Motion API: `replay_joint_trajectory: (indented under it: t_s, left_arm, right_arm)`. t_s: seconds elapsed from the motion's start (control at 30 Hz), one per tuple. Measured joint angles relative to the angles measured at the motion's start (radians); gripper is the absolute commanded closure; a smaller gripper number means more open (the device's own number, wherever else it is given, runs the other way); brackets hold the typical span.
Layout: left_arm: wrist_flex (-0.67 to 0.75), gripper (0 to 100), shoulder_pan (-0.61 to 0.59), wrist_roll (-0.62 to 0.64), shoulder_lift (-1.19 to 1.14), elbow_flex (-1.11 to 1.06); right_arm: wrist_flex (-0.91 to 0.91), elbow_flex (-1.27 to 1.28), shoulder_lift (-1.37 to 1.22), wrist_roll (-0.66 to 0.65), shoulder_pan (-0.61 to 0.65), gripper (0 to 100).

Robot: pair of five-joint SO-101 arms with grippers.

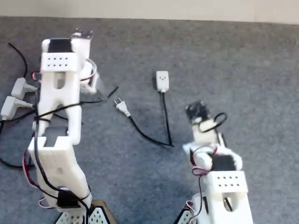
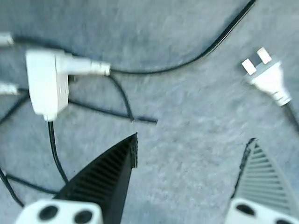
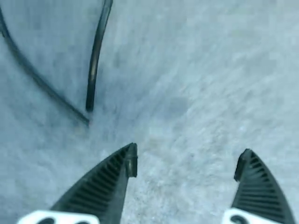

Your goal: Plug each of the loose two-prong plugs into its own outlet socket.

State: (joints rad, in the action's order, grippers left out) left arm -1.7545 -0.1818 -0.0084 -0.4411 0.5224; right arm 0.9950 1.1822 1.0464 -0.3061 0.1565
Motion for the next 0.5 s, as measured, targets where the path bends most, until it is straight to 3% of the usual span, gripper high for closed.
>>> replay_joint_trajectory:
  t_s: [0.17, 0.33, 0.5]
  left_arm:
    - [0.000, 65, -0.106, -0.005, 0.000, -0.118]
    - [0.095, 65, -0.229, -0.117, 0.000, -0.244]
    - [0.238, 65, -0.430, -0.253, 0.000, -0.321]
  right_arm:
    - [0.081, -0.253, -0.144, 0.146, 0.107, 67.8]
    - [0.032, -0.390, -0.396, 0.307, 0.255, 67.8]
    - [-0.094, -0.488, -0.671, 0.324, 0.296, 67.8]
